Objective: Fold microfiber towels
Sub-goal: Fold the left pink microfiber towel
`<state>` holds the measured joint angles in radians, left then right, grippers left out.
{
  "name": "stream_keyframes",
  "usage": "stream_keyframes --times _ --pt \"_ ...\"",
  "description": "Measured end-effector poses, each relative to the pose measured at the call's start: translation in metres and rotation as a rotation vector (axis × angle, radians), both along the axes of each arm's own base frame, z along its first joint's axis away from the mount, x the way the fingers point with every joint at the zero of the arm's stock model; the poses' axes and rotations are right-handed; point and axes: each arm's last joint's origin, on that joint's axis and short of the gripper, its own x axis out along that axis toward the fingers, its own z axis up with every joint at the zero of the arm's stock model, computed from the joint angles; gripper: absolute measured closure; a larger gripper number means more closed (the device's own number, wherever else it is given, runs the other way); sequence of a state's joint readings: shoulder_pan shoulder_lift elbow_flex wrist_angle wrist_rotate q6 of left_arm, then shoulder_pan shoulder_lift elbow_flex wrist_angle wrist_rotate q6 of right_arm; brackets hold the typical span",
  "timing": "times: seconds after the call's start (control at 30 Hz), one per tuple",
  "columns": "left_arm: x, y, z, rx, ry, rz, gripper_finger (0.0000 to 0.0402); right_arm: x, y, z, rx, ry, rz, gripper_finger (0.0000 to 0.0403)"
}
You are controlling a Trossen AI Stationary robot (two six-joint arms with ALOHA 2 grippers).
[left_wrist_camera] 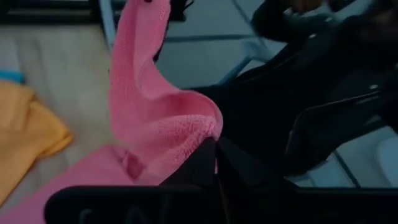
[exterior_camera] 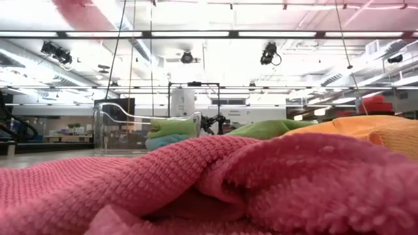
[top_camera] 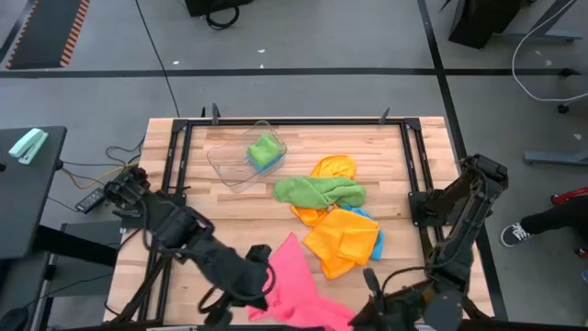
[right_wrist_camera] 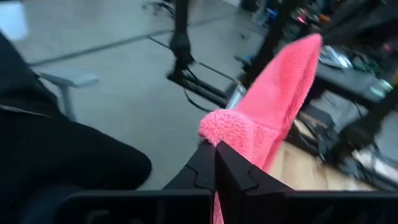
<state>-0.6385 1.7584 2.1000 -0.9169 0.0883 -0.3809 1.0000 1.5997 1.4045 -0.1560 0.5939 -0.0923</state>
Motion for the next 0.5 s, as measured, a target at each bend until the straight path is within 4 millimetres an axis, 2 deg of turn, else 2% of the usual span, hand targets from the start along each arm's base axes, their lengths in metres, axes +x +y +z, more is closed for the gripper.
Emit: stream_keyframes --times 0.1,0.2,0.37,0.5 --pt "-0.006 -0.004 0.001 0.016 0.0 0.008 0.0392 -0.003 0.0 0.004 -0.031 0.013 0.014 0.0393" --pt "-0.007 -0.005 -0.014 0.121 0.061 0.12 0.0395 0.004 -0.009 -0.009 -0.062 0.077 -0.037 0.0393" --pt "0.009 0.006 -0.068 0.27 0.211 0.269 0.0379 0.02 -0.037 -0.042 -0.133 0.209 -0.248 0.0392" --pt "0.019 0.025 -0.104 0.336 0.339 0.359 0.0385 0.031 -0.063 -0.066 -0.202 0.278 -0.416 0.0391"
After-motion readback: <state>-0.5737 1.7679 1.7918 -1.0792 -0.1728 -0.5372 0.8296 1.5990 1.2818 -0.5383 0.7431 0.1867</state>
